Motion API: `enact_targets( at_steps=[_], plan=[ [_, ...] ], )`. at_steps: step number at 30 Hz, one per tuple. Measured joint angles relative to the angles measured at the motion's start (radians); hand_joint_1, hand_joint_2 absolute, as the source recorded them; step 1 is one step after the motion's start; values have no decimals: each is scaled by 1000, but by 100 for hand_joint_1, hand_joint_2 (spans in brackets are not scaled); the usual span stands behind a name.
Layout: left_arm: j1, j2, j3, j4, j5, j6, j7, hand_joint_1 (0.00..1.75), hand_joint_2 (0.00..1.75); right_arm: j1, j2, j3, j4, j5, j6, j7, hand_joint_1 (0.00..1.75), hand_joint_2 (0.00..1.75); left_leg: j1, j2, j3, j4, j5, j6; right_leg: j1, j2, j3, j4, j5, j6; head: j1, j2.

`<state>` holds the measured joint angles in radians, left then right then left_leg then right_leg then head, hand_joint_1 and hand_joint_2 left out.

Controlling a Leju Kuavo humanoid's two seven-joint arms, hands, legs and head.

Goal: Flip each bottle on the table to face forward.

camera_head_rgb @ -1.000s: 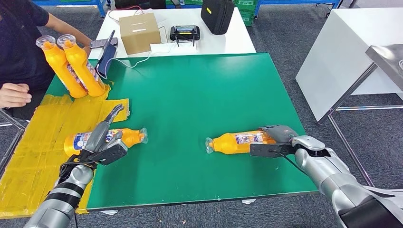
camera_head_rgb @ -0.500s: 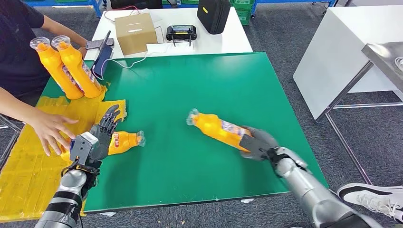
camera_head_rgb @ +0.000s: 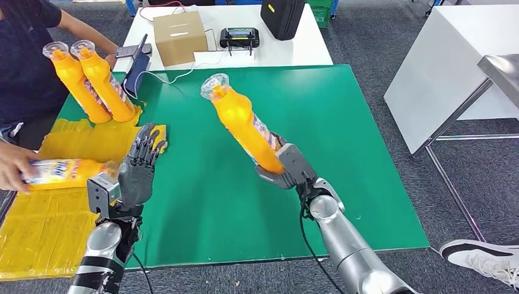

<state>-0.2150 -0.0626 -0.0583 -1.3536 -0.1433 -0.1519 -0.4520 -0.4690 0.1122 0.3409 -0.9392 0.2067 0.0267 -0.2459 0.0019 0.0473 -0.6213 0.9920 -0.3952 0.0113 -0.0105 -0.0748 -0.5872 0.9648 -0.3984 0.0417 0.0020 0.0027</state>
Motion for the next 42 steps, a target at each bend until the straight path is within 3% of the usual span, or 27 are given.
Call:
enact_targets(
  at_steps=[4,10,17,32,33,36,37,42],
  plan=[
    [2,-15,-29,-27,-2,3,3,0,175,-3,55,18,-1,-1,-2,5,175,175,0,0,-1,0,0,0,0,0,-1,0,0,0,0,0],
    [4,-20,-48,-42,1,-4,-10,0,175,-9,90,36,3,-3,-1,6,175,175,0,0,-2,0,0,0,0,0,-1,0,0,0,0,0],
    [5,-23,-82,-48,10,-18,-16,0,175,-33,144,126,37,2,9,6,175,175,0,0,-2,0,0,0,0,0,-3,0,0,0,0,0],
    [6,-23,-102,-51,-31,19,0,0,175,-22,195,299,111,55,22,18,175,175,0,0,-4,0,0,0,0,0,-5,0,0,0,0,0],
    [6,-23,-102,-50,-36,24,1,14,175,-18,202,317,120,63,23,19,175,175,0,0,-4,0,0,0,0,0,-5,0,0,0,0,0],
    [13,-20,-102,-44,-45,31,5,145,175,-12,216,359,148,71,23,21,175,175,0,1,-4,0,0,0,0,0,-6,0,0,-1,0,0],
    [17,-19,-102,-42,-47,33,7,175,175,-12,218,369,156,72,21,21,175,175,0,1,-4,0,0,0,0,1,-6,0,-1,-1,0,0],
    [28,-19,-101,-34,-49,36,7,175,175,-18,220,396,185,72,14,21,175,175,0,1,-4,0,0,0,0,1,-6,0,0,0,0,0]
  ],
)
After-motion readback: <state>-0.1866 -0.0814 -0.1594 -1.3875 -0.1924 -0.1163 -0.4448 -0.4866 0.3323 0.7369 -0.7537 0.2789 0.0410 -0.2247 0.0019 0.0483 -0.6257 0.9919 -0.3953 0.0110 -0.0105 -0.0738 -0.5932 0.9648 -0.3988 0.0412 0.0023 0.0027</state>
